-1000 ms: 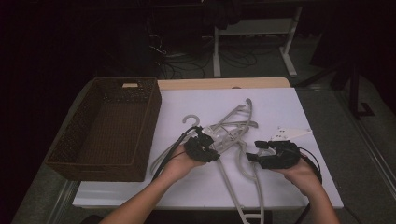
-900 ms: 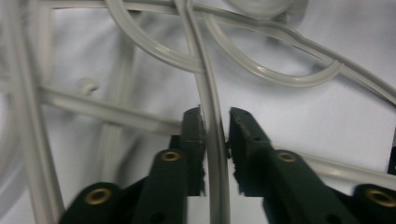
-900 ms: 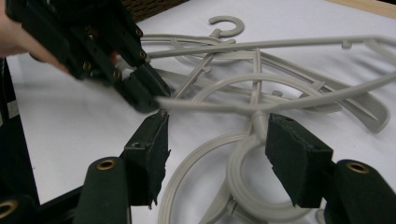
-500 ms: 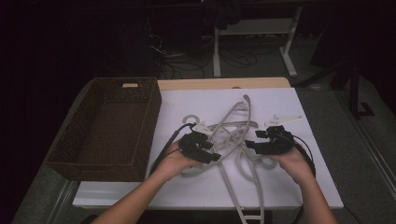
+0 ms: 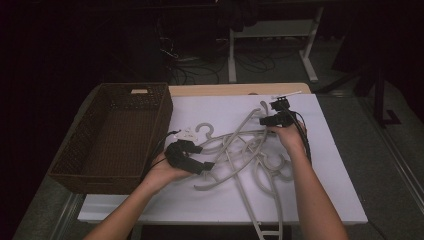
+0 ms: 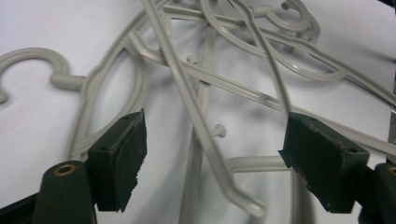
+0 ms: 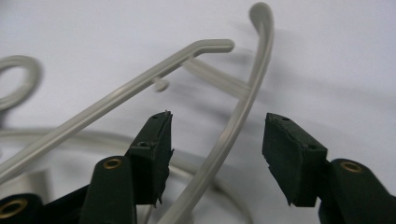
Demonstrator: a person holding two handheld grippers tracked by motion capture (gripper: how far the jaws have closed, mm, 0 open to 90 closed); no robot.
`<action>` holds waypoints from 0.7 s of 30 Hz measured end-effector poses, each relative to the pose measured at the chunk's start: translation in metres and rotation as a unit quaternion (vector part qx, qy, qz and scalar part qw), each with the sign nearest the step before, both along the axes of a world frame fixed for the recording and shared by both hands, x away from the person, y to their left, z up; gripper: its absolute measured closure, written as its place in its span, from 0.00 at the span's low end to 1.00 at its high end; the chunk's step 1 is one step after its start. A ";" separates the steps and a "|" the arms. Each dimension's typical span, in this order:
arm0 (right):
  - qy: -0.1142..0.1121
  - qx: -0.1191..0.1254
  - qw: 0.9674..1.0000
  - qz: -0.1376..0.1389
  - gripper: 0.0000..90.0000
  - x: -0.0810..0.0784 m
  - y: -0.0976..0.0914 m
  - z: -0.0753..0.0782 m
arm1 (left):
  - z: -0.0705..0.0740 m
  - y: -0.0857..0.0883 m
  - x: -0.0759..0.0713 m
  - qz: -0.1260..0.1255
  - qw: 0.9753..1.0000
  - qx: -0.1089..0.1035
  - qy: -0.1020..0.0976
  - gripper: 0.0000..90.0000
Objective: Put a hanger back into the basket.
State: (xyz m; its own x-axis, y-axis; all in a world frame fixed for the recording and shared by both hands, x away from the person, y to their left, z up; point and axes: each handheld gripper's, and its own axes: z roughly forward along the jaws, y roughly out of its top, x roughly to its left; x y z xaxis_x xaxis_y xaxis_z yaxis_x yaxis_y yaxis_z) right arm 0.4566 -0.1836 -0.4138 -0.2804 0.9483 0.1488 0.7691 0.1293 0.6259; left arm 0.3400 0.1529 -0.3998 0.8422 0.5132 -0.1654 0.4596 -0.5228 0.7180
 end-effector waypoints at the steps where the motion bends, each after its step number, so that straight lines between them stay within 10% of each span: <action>1: 0.007 -0.006 1.000 -0.006 0.47 0.004 0.001 -0.002 | 0.000 0.000 0.000 0.000 1.000 0.000 0.000 0.24; 11: 0.049 -0.020 0.998 -0.034 0.64 0.026 0.007 -0.021 | 0.003 0.007 0.001 0.008 1.000 -0.006 -0.003 0.23; 21: 0.018 -0.004 0.999 -0.029 0.80 0.028 0.013 -0.006 | 0.002 0.005 0.002 0.014 1.000 -0.006 -0.003 0.23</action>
State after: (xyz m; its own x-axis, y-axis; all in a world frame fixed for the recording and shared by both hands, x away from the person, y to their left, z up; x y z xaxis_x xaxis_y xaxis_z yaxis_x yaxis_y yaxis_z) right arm 0.4845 -0.1707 -0.4203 -0.2200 0.9638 0.1507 0.7971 0.0885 0.5974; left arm 0.3418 0.1581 -0.3977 0.8281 0.5349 -0.1676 0.4704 -0.5006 0.7268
